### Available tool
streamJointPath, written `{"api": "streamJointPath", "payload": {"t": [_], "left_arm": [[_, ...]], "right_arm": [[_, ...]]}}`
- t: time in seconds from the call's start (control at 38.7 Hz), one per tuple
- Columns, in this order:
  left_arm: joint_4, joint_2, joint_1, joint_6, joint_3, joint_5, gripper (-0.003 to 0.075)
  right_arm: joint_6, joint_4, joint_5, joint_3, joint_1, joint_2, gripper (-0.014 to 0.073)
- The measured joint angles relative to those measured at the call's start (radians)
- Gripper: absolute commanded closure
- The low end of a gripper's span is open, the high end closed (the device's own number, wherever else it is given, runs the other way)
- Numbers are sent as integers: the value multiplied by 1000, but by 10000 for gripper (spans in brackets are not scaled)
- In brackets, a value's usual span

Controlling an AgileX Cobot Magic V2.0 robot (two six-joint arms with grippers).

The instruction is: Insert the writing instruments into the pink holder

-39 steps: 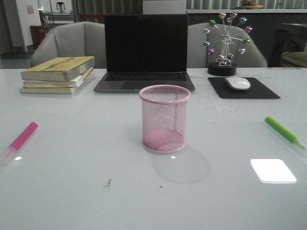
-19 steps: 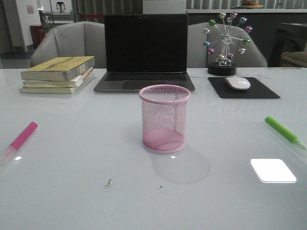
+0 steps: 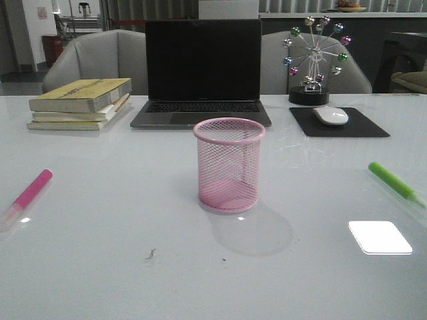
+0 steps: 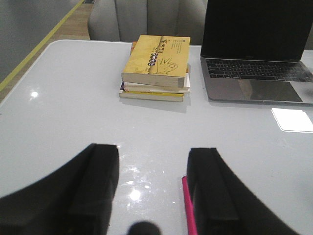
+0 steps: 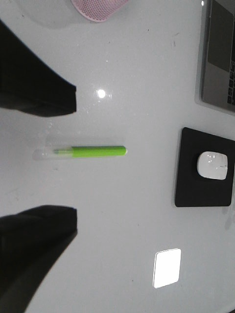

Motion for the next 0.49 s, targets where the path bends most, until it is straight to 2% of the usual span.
{"api": "streamJointPath", "payload": {"t": [0.08,0.21,0.49], "left_arm": [[-9,10,0,0,0,2,315],[-11,15,0,0,0,4,315],[-13,15,0,0,0,4,316]], "right_arm": [[0,0,12,-4,0,19,75],[0,0,110,-63,0,93,75],[0,0,309,-372,0,380,75]]}}
